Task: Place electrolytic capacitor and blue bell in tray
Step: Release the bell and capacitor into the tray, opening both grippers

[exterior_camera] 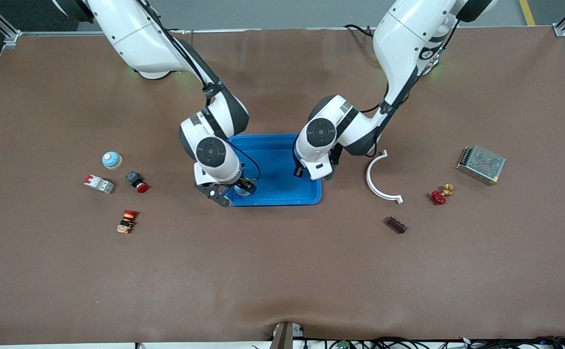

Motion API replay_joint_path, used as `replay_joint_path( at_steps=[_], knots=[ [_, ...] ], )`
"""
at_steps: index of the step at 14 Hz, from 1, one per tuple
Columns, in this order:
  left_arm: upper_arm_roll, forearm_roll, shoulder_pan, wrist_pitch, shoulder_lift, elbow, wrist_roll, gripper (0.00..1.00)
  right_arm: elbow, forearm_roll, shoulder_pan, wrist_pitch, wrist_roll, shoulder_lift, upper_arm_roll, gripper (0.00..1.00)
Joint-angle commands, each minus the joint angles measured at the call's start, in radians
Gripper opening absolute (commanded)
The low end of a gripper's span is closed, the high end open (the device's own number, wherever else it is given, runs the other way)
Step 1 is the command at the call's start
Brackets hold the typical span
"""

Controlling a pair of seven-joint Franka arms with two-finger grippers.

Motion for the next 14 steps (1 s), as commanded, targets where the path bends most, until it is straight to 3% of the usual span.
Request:
replay_joint_path(
  at_steps=[1, 2, 3, 4, 6, 9, 14],
  knots=[
    [0.003, -0.015, -0.026, 0.0, 0.025, 0.009, -0.035, 0.0, 0.134, -0.008, -0.084, -0.245, -0.189, -0.01, 0.009, 1.0],
    [0.003, -0.015, -0.027, -0.003, 0.028, 0.008, -0.037, 0.0, 0.155, -0.025, -0.113, -0.306, -0.284, -0.012, 0.006, 1.0],
    [0.003, -0.015, -0.027, -0.009, 0.03, 0.008, -0.037, 0.1, 0.156, -0.101, -0.138, -0.334, -0.406, -0.015, -0.005, 1.0],
    [0.003, -0.015, -0.027, -0.011, 0.032, 0.008, -0.037, 0.34, 0.148, -0.22, -0.156, -0.343, -0.506, -0.025, -0.009, 1.0],
    [0.003, -0.015, -0.027, -0.011, 0.032, 0.009, -0.034, 1.0, 0.128, -0.374, -0.204, -0.34, -0.612, -0.033, -0.01, 1.0],
    [0.003, 0.001, -0.026, -0.016, 0.018, 0.017, -0.015, 1.0, 0.079, -0.42, -0.279, -0.302, -0.752, -0.064, -0.005, 1.0],
    [0.014, 0.03, -0.001, -0.172, -0.025, 0.106, -0.011, 1.0, -0.348, -0.412, -0.437, 0.072, -0.826, -0.303, 0.0, 1.0]
  ],
)
